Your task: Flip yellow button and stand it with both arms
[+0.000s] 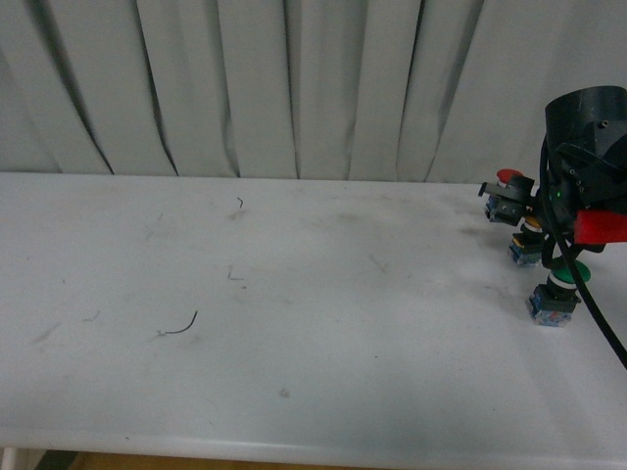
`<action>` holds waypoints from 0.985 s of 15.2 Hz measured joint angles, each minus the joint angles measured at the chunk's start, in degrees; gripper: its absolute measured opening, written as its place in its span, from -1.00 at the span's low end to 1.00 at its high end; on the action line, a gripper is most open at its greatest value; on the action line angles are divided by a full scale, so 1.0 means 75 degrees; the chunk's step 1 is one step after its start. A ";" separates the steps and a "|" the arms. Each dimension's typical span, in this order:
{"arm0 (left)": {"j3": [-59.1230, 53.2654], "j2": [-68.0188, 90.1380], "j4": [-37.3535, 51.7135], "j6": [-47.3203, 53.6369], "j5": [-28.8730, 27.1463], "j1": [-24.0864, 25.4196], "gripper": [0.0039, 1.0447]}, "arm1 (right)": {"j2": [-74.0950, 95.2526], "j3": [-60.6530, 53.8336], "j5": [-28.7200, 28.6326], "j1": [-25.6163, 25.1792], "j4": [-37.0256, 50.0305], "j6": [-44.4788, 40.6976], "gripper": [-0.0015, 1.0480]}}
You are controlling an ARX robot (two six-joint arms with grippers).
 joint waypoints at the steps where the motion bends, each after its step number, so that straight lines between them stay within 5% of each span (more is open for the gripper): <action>1: 0.0000 0.0000 0.0000 0.0000 0.0000 0.0000 0.88 | -0.0006 -0.0003 0.0000 0.0000 0.0000 0.0026 0.37; 4: 0.0000 0.0000 0.0000 0.0000 0.0000 0.0000 0.88 | -0.0009 -0.0006 -0.0085 0.0000 0.0055 0.0061 0.91; 15: 0.0000 0.0000 0.0000 0.0003 0.0000 0.0000 0.88 | -0.0565 0.0050 -0.0358 -0.0009 0.0195 -0.0064 0.87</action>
